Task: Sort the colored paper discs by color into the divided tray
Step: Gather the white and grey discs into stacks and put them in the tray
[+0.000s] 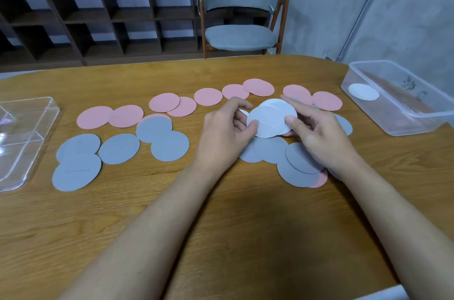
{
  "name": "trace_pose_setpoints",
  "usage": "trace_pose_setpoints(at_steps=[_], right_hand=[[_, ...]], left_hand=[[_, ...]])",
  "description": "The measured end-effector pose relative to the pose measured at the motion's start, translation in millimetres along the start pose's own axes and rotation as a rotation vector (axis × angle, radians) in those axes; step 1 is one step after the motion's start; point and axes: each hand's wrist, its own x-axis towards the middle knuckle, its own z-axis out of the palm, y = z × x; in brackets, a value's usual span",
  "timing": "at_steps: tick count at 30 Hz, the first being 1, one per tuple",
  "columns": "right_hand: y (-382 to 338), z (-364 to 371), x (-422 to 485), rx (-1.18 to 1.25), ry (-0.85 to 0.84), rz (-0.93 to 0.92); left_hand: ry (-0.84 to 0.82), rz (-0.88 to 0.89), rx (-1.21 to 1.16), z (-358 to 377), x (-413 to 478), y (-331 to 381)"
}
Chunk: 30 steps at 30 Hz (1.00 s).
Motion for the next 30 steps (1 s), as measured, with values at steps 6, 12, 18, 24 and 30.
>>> trace_pose_setpoints(at_steps=[6,12,18,24,30], right_hand=[[0,2,-1,-0.024,-0.068,0.025],[-12,4,-8,-0.376,-0.146,-0.036],[-5,4,-4,-0.458,-0.065,-0.117],[0,-3,0,-0.406,0.058,-0.087],[3,-4,0,-0.385,0.057,-0.074]], left_hand=[[-0.034,0.036,0.051,-2,-1,5],[-0.001,0.075,0.144,-1,-1,5],[-0.049,0.143,0.385,4,-4,6],[-0.122,0.017,0.358,-10,4,-9],[-0.209,-0.058,0.403,-17,4,-11]])
